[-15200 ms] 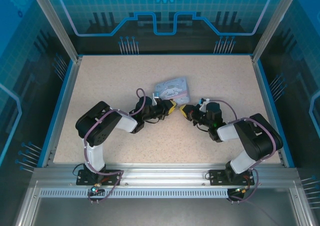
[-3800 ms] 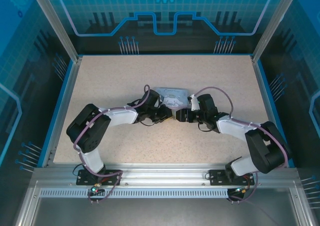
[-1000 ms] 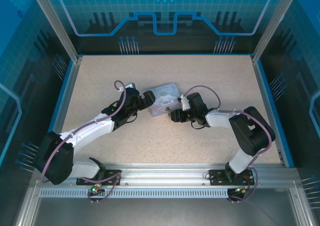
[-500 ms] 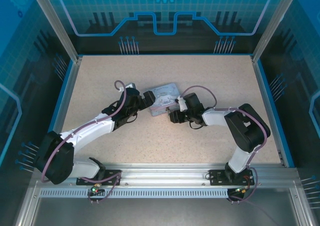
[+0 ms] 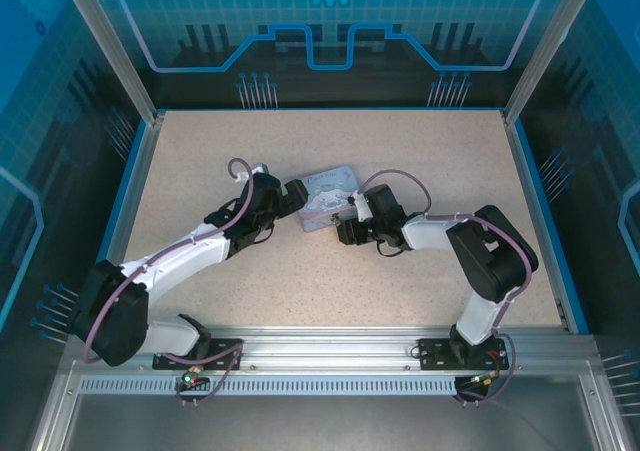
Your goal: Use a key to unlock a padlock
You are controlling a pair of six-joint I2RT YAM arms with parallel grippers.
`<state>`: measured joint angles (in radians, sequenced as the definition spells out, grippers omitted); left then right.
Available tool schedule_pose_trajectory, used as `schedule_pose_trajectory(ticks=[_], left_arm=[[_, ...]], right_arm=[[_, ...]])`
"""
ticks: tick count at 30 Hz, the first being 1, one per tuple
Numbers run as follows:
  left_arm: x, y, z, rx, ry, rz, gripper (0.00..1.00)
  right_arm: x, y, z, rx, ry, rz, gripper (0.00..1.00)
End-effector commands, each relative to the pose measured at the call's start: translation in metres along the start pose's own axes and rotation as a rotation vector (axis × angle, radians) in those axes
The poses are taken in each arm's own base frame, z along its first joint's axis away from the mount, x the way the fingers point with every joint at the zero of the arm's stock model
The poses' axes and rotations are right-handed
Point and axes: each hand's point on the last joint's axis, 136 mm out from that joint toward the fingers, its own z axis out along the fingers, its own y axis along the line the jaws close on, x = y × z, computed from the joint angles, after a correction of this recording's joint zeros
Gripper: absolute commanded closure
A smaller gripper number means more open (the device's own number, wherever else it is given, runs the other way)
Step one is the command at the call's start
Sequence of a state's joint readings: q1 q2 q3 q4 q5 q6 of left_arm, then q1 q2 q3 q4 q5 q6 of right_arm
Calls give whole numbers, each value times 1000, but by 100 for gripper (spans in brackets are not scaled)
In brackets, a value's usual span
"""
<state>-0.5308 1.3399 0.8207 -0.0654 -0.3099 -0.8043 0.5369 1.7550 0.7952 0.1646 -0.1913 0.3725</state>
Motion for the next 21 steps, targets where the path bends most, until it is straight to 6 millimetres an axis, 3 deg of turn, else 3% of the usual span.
schedule_pose_trajectory(ticks=[1, 21], left_arm=[[-11, 1, -2, -28, -27, 21, 1], [-6, 1, 2, -49, 14, 26, 1]], right_arm=[[4, 6, 6, -9, 27, -13, 57], [11, -1, 7, -1, 47, -4, 64]])
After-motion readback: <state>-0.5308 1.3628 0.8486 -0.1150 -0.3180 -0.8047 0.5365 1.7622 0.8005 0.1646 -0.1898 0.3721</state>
